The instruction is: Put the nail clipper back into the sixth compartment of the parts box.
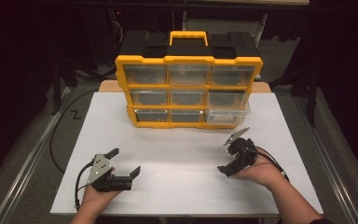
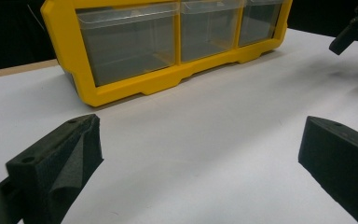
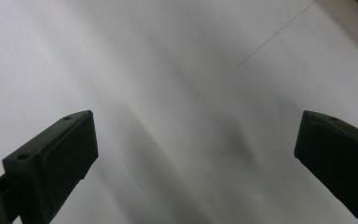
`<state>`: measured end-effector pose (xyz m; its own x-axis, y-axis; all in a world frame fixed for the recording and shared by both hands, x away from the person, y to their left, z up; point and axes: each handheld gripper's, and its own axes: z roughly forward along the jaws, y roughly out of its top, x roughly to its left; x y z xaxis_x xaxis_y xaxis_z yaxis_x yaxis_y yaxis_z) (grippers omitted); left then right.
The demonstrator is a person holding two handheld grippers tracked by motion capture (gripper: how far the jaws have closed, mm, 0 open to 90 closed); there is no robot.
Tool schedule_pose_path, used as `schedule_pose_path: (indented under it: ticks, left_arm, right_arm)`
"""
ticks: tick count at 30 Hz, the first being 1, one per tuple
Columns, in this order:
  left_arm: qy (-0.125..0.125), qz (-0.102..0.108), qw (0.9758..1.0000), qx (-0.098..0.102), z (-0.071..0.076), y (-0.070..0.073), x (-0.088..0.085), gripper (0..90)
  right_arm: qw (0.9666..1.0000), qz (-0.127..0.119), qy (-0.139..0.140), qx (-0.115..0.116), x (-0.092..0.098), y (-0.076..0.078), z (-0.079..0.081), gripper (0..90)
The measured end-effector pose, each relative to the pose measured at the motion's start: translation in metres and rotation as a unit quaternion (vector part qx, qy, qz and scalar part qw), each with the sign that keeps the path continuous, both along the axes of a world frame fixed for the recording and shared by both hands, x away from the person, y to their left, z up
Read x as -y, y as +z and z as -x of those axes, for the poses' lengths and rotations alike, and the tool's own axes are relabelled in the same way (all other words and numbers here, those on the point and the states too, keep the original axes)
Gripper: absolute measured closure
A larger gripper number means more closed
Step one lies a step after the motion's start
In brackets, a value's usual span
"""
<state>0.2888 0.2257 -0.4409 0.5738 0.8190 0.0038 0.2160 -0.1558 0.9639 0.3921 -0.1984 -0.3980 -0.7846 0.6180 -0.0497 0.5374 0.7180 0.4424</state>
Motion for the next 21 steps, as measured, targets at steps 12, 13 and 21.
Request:
schedule_pose_path:
  ticks: [12, 13, 21]
  left_arm:
    - [0.006, 0.001, 1.0000, -0.004, -0.001, 0.001, -0.002, 0.3]
    - [0.006, 0.001, 1.0000, -0.004, -0.001, 0.001, -0.002, 0.3]
    - [0.007, -0.001, 0.9999, -0.008, -0.001, 0.000, -0.002, 0.3]
  right_arm:
    - [0.9918, -0.102, -0.020, 0.074, 0.009, -0.010, 0.012, 0.8]
    - [0.9903, -0.111, -0.022, 0.080, 0.010, -0.010, 0.014, 0.8]
    - [0.9742, -0.169, -0.044, 0.143, 0.015, -0.007, 0.022, 0.8]
